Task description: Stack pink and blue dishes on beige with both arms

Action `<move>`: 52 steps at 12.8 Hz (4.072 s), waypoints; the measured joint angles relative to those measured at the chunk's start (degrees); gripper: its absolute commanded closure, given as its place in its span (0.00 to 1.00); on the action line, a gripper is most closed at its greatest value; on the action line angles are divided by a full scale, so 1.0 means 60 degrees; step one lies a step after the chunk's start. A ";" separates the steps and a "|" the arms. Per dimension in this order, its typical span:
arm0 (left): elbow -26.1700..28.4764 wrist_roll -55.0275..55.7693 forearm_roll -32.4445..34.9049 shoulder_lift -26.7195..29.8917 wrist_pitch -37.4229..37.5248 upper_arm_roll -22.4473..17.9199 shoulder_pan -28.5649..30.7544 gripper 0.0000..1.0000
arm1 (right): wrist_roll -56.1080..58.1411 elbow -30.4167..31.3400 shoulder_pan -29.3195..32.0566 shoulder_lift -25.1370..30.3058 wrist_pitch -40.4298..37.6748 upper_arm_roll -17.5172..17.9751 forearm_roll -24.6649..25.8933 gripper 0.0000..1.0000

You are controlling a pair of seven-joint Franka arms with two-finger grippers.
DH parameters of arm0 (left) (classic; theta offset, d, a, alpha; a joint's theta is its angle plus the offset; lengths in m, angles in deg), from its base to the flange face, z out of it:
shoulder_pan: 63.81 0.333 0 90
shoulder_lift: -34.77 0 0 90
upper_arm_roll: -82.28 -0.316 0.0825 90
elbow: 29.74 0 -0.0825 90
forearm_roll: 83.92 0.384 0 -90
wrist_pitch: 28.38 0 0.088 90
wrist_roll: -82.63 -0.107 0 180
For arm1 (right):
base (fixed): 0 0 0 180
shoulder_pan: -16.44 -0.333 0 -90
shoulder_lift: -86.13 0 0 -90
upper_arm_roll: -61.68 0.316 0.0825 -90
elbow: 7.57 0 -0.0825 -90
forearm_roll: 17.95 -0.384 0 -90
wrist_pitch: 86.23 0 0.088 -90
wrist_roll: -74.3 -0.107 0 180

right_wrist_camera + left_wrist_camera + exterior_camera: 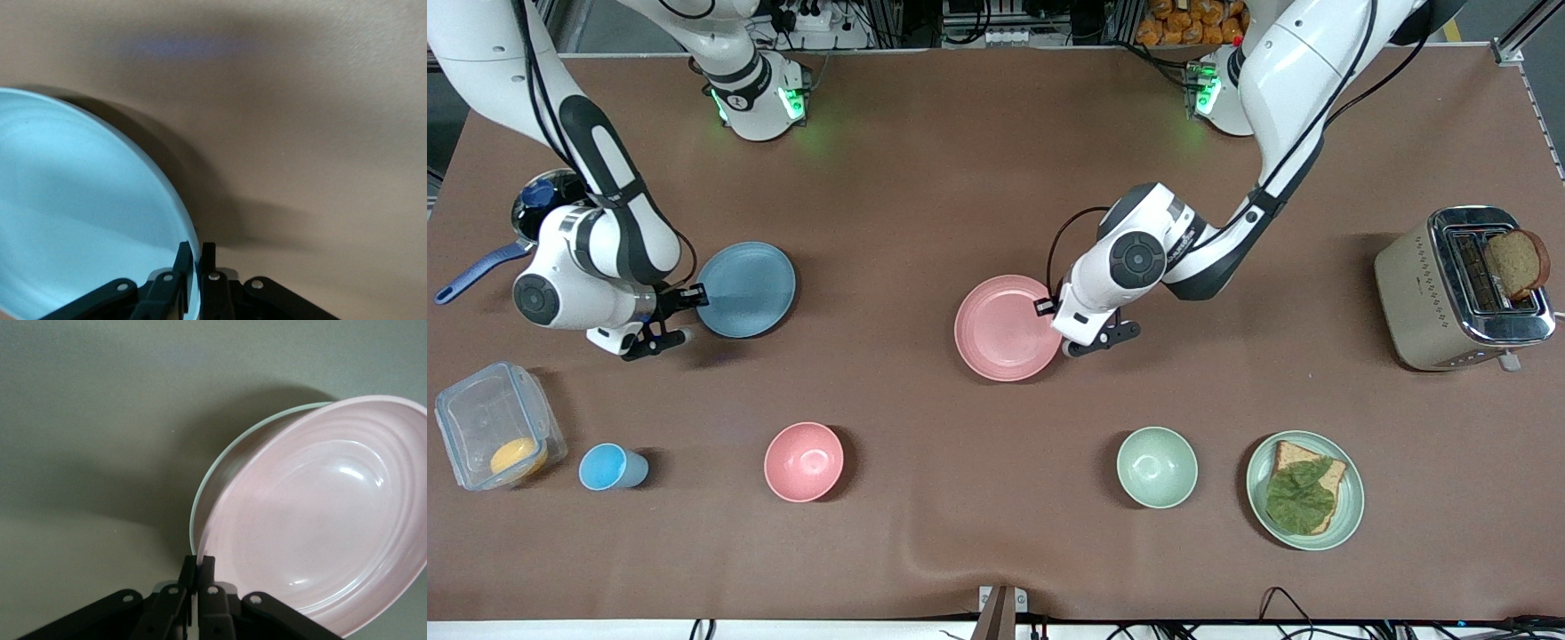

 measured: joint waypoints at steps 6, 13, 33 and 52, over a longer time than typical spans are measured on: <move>0.0172 0.0009 0.0000 -0.0187 -0.0493 -0.0045 0.0000 1.00 | 0.0116 -0.0908 0.0000 -0.0006 -0.1273 0.0006 -0.0410 1.00; 0.0551 0.0394 -0.0166 -0.0214 -0.1113 -0.0069 0.0033 0.00 | 0.0115 -0.1793 0.0000 -0.0056 -0.2451 0.0015 -0.0665 1.00; -0.1215 -0.4150 0.0216 0.5109 0.4166 -0.0130 0.3749 0.00 | -0.4923 -0.4338 -0.3896 -0.1308 -0.3775 0.0195 -0.3673 1.00; -0.2477 -0.6751 -0.0256 0.5237 0.6072 -0.2822 0.2849 0.00 | -0.5492 -0.6025 -0.6012 -0.3361 -0.1739 0.0150 -0.6281 0.00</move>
